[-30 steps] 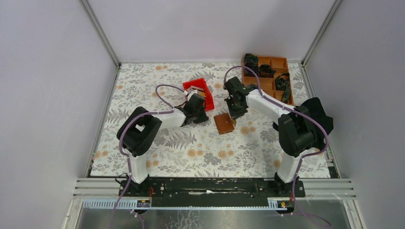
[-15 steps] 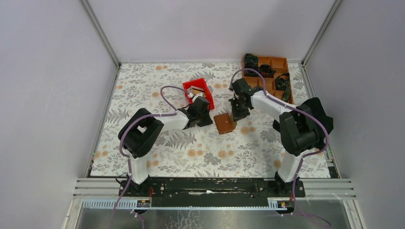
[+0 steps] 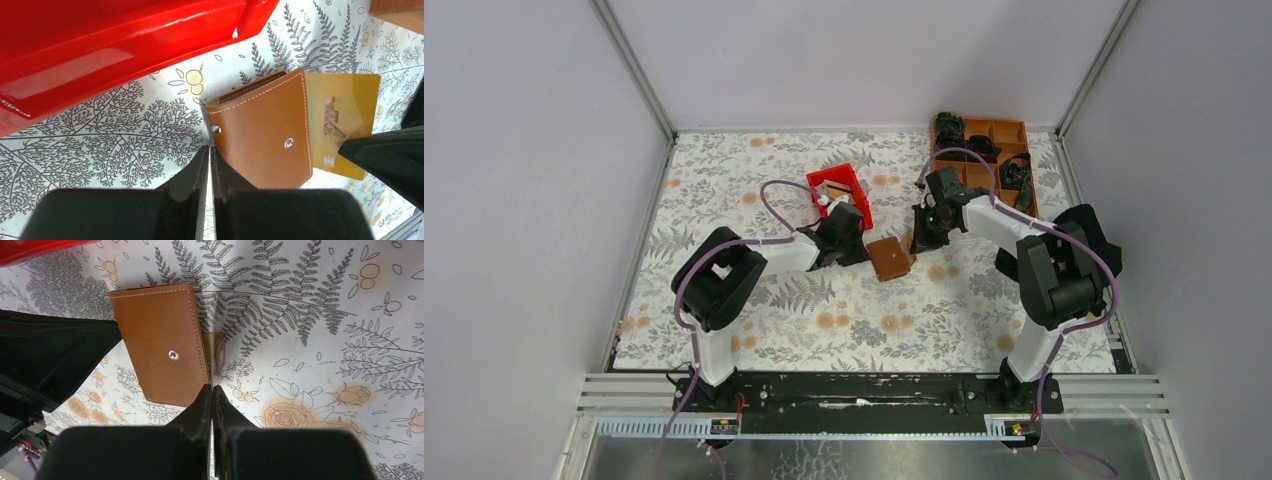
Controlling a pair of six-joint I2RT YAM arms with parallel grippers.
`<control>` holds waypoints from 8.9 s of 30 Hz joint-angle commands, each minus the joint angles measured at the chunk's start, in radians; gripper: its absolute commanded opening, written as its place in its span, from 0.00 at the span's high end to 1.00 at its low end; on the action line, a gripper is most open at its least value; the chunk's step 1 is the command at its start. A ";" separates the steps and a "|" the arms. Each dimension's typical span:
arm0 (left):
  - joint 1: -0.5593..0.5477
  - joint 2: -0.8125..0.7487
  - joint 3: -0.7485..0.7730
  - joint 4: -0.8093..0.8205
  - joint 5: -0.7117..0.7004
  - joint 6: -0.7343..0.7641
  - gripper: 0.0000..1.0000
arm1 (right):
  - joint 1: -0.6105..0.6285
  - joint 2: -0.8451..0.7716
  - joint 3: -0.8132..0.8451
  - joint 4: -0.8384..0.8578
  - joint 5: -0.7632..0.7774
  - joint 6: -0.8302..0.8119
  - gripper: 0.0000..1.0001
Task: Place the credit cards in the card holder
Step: Open the card holder at the center of the board.
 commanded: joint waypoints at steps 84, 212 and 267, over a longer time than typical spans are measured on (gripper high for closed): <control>-0.008 -0.085 -0.147 -0.170 -0.108 0.056 0.86 | -0.048 -0.065 -0.164 0.286 -0.324 0.211 1.00; 0.009 -0.266 -0.252 -0.142 -0.139 -0.094 0.73 | 0.454 0.167 0.181 0.006 0.287 0.080 1.00; 0.013 -0.213 -0.301 -0.359 -0.223 -0.067 0.75 | 0.143 0.153 -0.057 0.306 -0.111 0.199 1.00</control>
